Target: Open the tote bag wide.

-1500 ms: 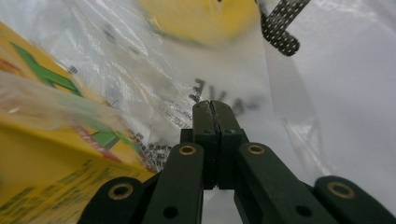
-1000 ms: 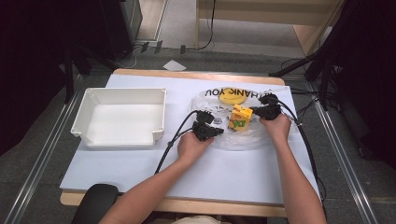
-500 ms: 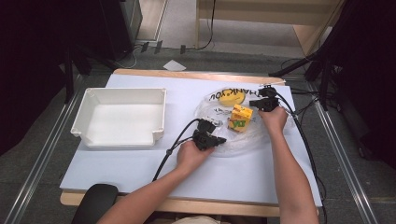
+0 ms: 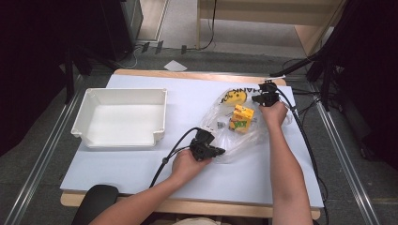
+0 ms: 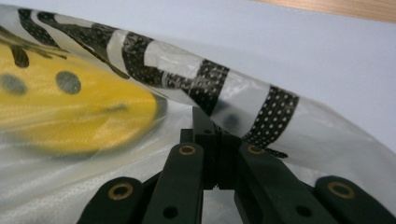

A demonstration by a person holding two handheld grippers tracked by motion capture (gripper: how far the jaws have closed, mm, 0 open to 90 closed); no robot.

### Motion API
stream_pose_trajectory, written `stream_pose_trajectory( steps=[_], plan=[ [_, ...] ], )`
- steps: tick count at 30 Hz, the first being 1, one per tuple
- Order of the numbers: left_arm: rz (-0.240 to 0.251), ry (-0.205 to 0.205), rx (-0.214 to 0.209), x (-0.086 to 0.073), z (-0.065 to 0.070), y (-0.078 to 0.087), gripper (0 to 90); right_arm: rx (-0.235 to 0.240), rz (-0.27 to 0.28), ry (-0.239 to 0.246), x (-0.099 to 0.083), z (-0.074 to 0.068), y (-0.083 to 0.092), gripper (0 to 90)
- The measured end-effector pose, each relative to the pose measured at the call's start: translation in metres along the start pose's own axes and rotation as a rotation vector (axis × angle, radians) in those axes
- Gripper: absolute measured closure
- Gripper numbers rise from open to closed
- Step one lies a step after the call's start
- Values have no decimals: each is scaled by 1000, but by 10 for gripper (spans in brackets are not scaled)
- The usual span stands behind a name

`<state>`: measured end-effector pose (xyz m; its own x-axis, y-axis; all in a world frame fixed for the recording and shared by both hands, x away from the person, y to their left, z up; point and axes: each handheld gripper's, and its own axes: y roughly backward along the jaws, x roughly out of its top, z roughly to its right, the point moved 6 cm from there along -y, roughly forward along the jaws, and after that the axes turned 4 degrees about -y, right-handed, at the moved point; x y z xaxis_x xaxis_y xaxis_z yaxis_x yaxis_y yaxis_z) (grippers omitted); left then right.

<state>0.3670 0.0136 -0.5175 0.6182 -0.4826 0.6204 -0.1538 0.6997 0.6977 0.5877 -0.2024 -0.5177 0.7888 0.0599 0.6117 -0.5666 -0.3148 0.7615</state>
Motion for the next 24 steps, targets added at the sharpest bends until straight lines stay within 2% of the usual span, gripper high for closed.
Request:
stream_pose_trajectory(
  steps=[5,14,16,18,19,21,24],
  plan=[
    [-4,-8,-2,-3,1,4,900,-24,9,0,7,0,-6,900],
    [8,-9,6,-4,-4,5,900,-31,38,-7,15,-3,-14,900],
    [11,-4,11,-1,-5,4,900,-44,47,3,16,-5,-16,900],
    [13,-8,8,0,-6,3,900,-80,52,14,17,-3,-16,900],
    [10,-5,8,1,-6,3,900,-77,52,-3,18,-3,-16,900],
    [12,-5,12,2,-7,2,900,-22,48,-16,17,-8,-17,900],
    [13,-2,13,6,-9,0,900,-30,47,5,16,-10,-17,900]
  ],
)
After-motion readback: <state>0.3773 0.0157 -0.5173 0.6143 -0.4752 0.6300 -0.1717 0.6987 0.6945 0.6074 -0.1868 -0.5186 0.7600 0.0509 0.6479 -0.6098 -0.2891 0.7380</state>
